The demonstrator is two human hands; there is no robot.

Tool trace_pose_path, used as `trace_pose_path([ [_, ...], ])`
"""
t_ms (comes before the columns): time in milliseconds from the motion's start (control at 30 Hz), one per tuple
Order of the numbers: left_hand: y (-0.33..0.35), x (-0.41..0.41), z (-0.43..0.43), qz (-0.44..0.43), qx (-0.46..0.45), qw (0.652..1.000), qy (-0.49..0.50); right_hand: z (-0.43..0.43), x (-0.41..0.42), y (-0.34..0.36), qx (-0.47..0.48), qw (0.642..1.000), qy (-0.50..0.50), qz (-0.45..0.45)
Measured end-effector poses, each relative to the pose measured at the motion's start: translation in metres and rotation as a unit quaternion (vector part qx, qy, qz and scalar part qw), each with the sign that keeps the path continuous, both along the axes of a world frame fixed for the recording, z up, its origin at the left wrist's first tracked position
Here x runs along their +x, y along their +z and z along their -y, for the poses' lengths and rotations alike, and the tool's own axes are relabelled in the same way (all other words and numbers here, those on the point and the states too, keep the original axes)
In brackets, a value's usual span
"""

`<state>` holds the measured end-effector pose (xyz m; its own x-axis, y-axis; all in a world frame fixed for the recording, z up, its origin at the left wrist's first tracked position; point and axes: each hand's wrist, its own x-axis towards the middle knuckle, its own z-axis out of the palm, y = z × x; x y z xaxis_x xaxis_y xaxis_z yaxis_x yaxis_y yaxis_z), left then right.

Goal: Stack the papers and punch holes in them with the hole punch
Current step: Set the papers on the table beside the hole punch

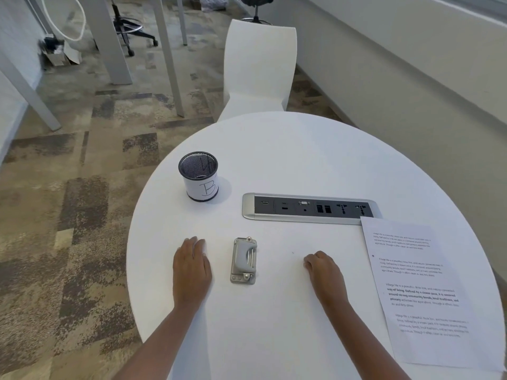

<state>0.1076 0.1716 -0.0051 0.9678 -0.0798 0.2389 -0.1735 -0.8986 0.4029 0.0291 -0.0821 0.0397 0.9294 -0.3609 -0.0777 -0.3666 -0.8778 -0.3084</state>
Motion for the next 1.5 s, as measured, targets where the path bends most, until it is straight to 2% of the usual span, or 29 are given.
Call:
trace_pose_path([
  [367,0.002,0.000,-0.001,-0.020,0.010,1.000,-0.006,-0.007,0.014,0.004,-0.027,0.998,-0.022,-0.061],
  [500,0.003,0.001,0.000,-0.017,0.006,1.000,-0.005,-0.005,0.015,0.002,-0.014,0.998,-0.040,-0.048],
  [600,0.003,0.002,-0.002,-0.019,0.005,1.000,-0.015,-0.003,0.015,0.003,0.082,0.993,-0.085,0.001],
  [767,0.000,0.013,-0.004,-0.021,0.015,0.999,-0.022,-0.025,0.036,0.031,0.280,0.949,-0.133,0.063],
  [967,0.000,0.020,-0.005,-0.023,0.017,0.999,-0.036,-0.075,0.108,0.077,0.373,0.917,-0.079,0.119],
  [1233,0.004,0.020,-0.005,-0.021,0.016,0.999,-0.042,-0.127,0.201,0.111,0.344,0.922,0.020,0.178],
  [1400,-0.002,0.019,-0.006,-0.027,0.042,0.997,-0.051,-0.137,0.231,0.102,0.285,0.944,0.062,0.151],
  [1500,0.001,0.019,-0.006,-0.048,0.043,0.996,-0.061,-0.139,0.235,0.100,0.287,0.944,0.066,0.152],
])
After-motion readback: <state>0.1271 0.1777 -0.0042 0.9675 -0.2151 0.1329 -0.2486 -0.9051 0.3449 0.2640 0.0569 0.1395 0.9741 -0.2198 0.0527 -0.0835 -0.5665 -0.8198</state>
